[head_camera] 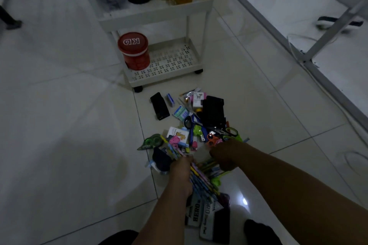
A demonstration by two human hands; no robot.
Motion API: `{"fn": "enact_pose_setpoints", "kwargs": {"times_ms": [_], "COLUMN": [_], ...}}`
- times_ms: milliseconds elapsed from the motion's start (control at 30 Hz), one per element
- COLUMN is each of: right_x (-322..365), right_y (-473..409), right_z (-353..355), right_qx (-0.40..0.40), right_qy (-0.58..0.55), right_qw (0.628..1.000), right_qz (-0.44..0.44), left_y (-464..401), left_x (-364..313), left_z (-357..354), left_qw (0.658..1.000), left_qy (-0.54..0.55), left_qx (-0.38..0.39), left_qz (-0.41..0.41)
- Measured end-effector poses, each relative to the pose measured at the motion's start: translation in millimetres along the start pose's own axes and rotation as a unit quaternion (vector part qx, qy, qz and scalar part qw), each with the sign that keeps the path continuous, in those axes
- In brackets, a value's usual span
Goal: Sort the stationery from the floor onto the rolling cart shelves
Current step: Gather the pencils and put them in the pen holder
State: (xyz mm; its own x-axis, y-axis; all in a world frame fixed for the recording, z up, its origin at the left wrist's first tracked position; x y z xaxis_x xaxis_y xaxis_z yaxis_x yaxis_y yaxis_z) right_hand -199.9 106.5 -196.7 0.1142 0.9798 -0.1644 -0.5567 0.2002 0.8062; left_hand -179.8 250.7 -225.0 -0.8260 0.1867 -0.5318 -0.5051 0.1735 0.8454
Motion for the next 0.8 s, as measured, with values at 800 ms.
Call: {"fn": "enact_pose_setpoints", "kwargs": {"times_ms": [800], "right_x": [-63.2], "right_y": [55.8], "right_z": [65.4], "right_qx": [0.113], "right_qy": [-0.226], "right_qw": [0.967], "right_qz": [-0.025], "left_y": [30.5], "left_x": [-111.5], "left_z": [2.4], "left_qw": [0.969], "left_qy": [-0.059], "left_qx": [-0.056], "left_qz": [-0.235]}}
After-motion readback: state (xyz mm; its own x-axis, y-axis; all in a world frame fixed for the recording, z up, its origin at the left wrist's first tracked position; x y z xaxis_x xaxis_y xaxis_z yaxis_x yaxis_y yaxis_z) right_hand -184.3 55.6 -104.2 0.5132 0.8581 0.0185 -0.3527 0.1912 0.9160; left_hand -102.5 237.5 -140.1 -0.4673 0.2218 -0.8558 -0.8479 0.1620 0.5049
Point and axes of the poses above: each hand's wrist, its own y-axis away from the middle knuckle, its own z-axis out of the back of the hand, x = y × z, the point moved 8 cm from there along -y, towards the middle knuckle, and after that the axes turned 11 degrees about -z, right-handed, at the moved point
